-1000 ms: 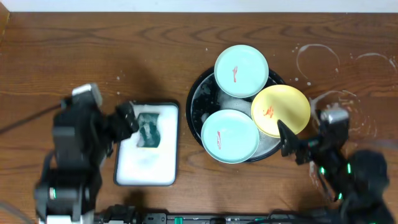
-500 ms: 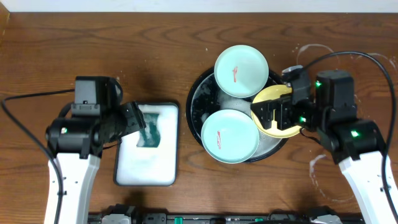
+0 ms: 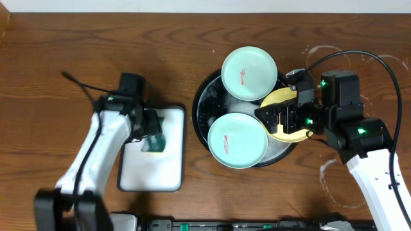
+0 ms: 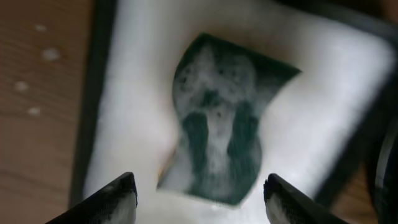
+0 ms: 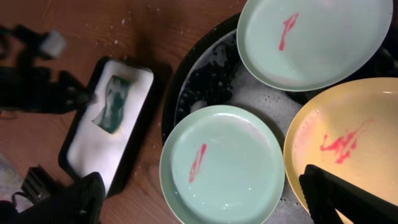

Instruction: Clean dirty plates on tray and stack at the side

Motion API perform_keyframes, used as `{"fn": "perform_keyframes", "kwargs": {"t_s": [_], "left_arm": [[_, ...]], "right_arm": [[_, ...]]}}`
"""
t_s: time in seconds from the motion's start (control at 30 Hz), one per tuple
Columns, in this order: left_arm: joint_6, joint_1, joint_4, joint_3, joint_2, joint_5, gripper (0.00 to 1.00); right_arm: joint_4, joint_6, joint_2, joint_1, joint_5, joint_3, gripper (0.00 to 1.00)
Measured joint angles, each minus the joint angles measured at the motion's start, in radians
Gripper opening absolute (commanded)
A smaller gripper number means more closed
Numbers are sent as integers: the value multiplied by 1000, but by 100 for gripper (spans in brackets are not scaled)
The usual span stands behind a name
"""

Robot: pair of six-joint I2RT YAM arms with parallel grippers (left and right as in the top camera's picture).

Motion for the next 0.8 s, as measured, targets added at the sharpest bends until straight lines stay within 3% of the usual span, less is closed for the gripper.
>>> {"fn": "perform_keyframes", "kwargs": {"t_s": [0.17,0.27,0.4,0.6,0.63,0.7,0.8], "left_arm": [[4,-3,85,0,164,8,55],[15,-13,116,1,230,9,42],[31,-31,131,18,264,10,8],[39,-42,100,47,284,20,9],[38,-42,81,57,287,19,15],[46,-40,24,78,291,7,43],[47,-35,-62,99,280,-14,59]], "right_arm": [[4,2,0,0,0,0,99],[4,2,0,0,0,0,99],[4,2,0,0,0,0,99],[4,2,0,0,-2,0,99],[4,2,0,0,-3,0,99],[5,2,0,0,-3,0,99],[8,2,0,0,-3,0,99]]}}
